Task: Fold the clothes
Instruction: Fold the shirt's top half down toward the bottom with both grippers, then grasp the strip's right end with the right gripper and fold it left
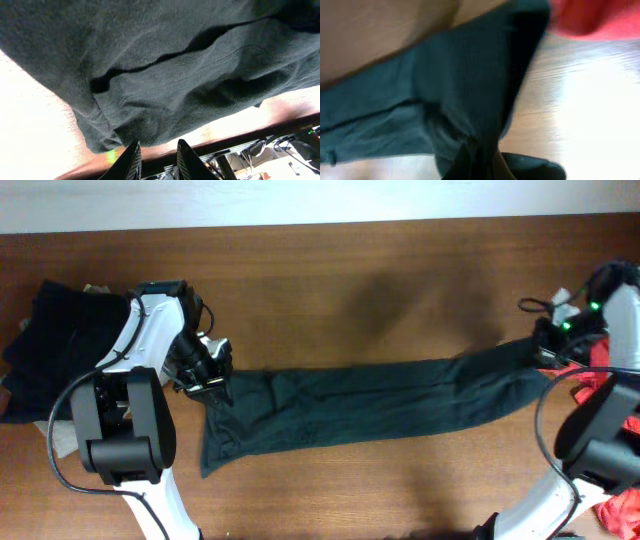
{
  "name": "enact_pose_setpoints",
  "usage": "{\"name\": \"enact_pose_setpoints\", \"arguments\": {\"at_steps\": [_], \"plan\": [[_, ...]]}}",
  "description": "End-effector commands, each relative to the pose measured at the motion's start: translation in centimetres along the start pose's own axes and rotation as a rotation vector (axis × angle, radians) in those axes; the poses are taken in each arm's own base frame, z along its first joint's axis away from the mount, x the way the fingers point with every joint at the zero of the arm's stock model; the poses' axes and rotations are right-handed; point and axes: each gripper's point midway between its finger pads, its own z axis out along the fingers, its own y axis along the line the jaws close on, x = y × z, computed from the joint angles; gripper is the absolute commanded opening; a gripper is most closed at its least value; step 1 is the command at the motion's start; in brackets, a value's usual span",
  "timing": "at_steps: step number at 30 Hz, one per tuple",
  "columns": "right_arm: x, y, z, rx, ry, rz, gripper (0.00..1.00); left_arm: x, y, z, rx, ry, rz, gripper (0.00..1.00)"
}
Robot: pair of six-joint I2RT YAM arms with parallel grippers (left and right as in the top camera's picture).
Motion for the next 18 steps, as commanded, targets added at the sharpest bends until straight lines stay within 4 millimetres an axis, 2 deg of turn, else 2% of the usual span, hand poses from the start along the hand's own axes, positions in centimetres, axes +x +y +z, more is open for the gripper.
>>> {"name": "enact_pose_setpoints", "arguments": {"at_steps": [1,2,3,10,13,15,16,17,18], "plan": [[1.4,4.9,0.4,0.019,0.068,-0.122,0.04,0.1,-0.6,-0.7,0.022,-0.032,0.001,0.24],[2.1,6.6,0.8,0.025,0.095,-0.154,0.04,0.0,-0.7,-0.7,0.022,-0.035,0.001,0.24],[3.1,9.3,1.4,0.042,0.130,-0.194,0.04,0.0,-0.6,-0.7,0.022,-0.036,0.002,0.24],[7.6,20.6,4.8,0.095,0.164,-0.382,0.04,0.0,-0.6,-0.7,0.021,-0.036,0.003,0.24],[9.1,24.2,6.0,0.098,0.141,-0.472,0.04,0.1,-0.6,-0.7,0.021,-0.034,0.001,0.24],[10.0,25.7,6.7,0.098,0.136,-0.504,0.05,0.1,-0.7,-0.7,0.021,-0.034,0.003,0.24],[10.3,26.0,6.8,0.098,0.135,-0.517,0.11,0.1,-0.7,-0.7,0.021,-0.034,0.003,0.24],[10.4,26.3,6.9,0.097,0.133,-0.526,0.28,0.1,-0.7,-0.7,0.021,-0.034,0.003,0.24],[10.5,26.5,6.9,0.095,0.133,-0.531,0.40,0.1,-0.7,-0.7,0.021,-0.034,0.003,0.24]]}}
